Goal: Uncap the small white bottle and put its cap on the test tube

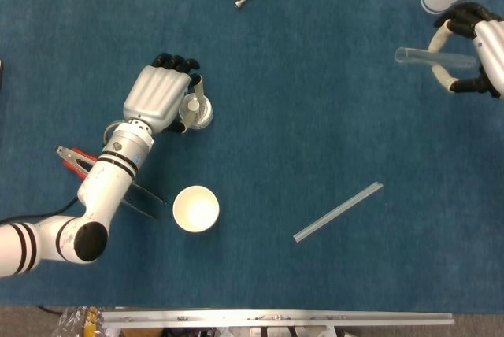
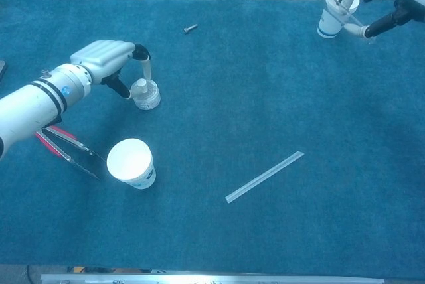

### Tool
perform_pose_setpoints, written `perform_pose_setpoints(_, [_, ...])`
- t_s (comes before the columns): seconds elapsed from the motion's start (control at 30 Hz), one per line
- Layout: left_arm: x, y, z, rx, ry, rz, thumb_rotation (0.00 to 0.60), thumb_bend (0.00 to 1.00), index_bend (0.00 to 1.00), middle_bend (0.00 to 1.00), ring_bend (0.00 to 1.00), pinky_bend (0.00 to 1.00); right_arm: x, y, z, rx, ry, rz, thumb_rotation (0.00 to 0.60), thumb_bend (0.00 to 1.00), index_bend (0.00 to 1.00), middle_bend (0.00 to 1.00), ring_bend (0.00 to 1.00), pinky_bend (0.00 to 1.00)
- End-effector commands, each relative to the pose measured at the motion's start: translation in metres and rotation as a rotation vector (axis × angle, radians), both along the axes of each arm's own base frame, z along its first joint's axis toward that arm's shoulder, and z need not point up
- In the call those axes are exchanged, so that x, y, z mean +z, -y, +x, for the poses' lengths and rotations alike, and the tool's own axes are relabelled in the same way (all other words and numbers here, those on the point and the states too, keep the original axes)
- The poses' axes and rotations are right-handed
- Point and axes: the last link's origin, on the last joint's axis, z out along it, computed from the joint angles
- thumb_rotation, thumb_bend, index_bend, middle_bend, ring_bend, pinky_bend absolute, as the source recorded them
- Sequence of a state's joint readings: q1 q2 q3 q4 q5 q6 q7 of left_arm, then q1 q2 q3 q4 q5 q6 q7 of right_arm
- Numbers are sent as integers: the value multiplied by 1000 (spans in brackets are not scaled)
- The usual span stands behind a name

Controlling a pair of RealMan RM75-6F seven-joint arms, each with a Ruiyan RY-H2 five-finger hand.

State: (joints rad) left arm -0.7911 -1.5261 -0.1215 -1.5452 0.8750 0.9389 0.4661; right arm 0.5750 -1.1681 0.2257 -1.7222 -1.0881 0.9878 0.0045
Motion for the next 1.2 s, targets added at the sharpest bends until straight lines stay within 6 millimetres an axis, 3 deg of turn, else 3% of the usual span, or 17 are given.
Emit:
perform_pose_setpoints(0.03, [0,0,0,1,-1,-1,600,335,425,189,130,78,0,0,0,0,1,-1,600,306,616,328,151,231])
perform_pose_setpoints(1.2, [-2,-2,-2,3,5,-2,600,335,472,215,130,78,-1,1,-2,-9,-1,-5,600,306,624,328,151,231])
